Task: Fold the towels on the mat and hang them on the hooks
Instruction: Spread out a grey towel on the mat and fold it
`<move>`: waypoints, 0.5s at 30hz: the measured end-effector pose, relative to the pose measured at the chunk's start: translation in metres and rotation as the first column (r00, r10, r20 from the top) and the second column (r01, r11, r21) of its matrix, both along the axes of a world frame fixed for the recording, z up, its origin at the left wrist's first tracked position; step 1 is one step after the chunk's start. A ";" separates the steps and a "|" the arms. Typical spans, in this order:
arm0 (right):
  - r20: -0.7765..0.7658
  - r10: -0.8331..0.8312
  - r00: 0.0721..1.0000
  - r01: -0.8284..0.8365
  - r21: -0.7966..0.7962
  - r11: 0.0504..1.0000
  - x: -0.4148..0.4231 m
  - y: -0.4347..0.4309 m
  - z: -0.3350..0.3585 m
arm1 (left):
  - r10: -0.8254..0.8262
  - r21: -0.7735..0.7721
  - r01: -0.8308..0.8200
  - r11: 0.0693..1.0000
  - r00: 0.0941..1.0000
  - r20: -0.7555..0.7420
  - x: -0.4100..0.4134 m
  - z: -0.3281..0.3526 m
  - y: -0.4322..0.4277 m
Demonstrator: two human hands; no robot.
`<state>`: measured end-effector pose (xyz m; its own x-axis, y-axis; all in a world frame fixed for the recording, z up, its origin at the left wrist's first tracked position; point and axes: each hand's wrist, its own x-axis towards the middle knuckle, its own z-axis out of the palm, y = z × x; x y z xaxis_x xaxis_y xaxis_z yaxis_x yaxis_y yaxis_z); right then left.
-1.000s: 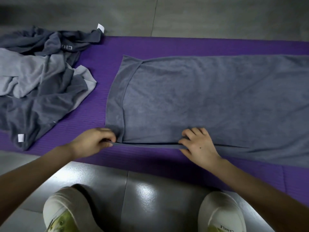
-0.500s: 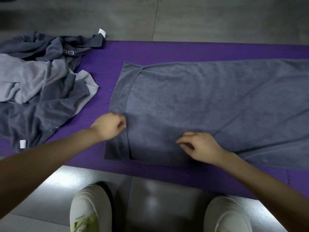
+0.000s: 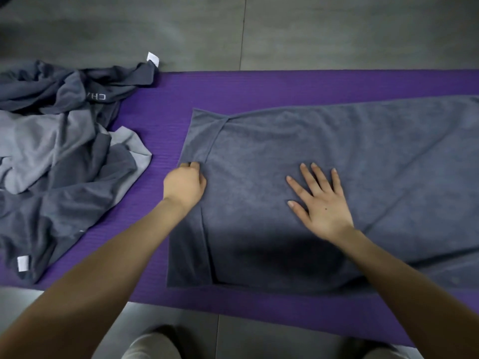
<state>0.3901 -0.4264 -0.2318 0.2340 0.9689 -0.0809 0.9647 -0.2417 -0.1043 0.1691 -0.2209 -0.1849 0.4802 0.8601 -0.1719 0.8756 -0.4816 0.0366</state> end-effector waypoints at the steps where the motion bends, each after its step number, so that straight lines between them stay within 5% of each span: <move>1: 0.000 0.000 1.000 0.000 0.005 1.000 0.000 0.000 0.000 | -0.021 0.002 0.021 1.000 1.000 -0.002 0.004 0.002 0.000; 7: -0.004 -0.003 1.000 0.003 0.029 1.000 0.001 0.000 -0.002 | -0.040 -0.196 0.061 0.979 0.993 0.109 0.035 0.006 0.003; 12: 0.002 -0.003 1.000 0.003 0.029 1.000 0.000 0.003 -0.002 | -0.190 0.103 0.166 0.981 0.927 0.322 0.046 0.002 0.048; 15: 0.005 0.003 1.000 -0.003 0.012 1.000 0.001 0.003 -0.001 | -0.308 0.146 0.275 0.950 0.895 0.321 0.056 -0.020 0.078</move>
